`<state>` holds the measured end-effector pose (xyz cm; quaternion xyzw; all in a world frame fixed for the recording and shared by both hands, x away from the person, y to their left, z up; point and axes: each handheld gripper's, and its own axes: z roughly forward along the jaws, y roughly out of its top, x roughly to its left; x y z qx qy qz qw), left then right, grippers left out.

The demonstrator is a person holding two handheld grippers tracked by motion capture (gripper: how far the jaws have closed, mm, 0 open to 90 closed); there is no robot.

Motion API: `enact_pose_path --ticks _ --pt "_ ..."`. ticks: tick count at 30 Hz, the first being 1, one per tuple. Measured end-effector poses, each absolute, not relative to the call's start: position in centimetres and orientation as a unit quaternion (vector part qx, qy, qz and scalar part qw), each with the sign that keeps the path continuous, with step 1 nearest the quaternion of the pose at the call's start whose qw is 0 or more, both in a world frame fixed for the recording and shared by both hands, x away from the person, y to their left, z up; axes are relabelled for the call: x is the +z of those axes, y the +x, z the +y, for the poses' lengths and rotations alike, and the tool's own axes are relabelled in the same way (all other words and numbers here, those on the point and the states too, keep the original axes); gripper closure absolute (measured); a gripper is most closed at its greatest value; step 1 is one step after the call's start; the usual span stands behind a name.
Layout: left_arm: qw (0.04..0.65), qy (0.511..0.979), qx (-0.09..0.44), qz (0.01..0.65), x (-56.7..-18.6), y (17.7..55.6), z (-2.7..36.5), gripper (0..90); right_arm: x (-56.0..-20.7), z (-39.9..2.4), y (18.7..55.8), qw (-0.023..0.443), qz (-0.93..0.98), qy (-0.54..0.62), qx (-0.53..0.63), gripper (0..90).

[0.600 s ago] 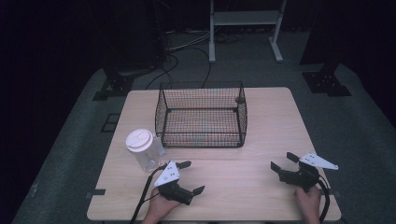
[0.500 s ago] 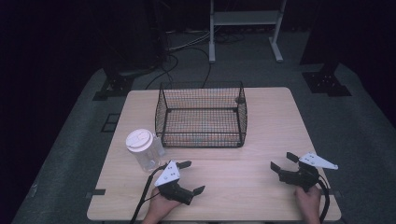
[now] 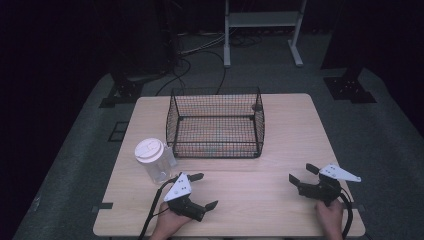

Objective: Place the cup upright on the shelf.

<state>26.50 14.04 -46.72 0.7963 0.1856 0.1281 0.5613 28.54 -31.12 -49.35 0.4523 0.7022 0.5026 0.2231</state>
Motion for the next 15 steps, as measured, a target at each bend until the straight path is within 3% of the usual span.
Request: enact_pose_path --ticks 15 --pt "0.549 0.807 0.133 0.172 -43.5 25.7 16.2 1.0 -49.4 -30.9 28.6 0.226 0.706 0.453 0.496 13.5"
